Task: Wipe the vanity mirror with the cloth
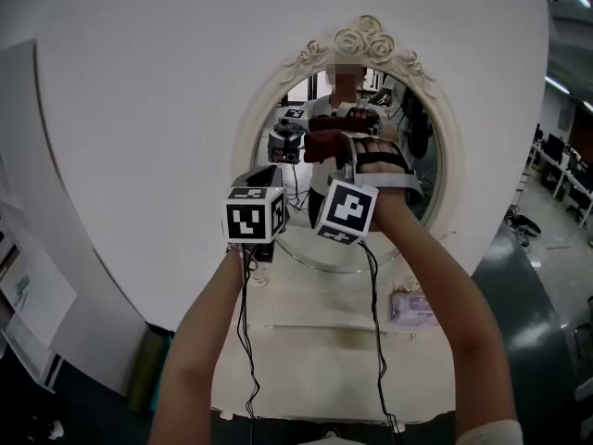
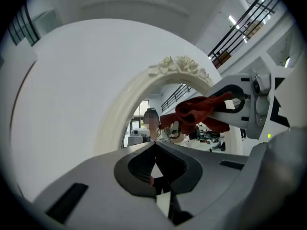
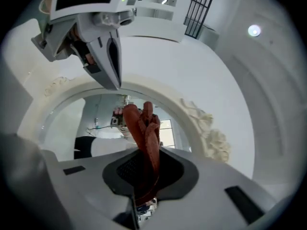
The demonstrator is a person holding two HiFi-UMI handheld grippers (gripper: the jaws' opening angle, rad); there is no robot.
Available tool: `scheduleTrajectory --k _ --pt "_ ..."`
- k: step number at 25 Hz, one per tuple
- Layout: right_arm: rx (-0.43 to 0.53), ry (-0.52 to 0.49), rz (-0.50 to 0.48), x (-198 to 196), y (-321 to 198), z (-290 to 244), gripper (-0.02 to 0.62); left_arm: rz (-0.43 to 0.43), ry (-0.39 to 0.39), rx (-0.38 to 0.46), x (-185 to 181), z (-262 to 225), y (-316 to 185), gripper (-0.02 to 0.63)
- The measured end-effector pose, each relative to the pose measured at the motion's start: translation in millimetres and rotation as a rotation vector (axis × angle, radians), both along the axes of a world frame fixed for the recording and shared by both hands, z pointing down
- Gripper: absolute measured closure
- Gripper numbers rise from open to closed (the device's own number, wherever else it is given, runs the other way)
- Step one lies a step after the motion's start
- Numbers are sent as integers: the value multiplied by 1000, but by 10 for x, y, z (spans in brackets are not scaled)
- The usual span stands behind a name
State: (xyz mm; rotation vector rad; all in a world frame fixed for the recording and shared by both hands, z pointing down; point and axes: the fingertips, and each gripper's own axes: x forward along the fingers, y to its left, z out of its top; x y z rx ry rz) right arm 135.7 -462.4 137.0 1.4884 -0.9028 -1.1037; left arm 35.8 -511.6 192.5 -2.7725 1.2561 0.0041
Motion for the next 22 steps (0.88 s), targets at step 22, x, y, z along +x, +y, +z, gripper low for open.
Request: scheduleTrajectory --k 22 --pt "2 -10 90 395 -146 -149 531 78 -9 -28 500 11 -37 595"
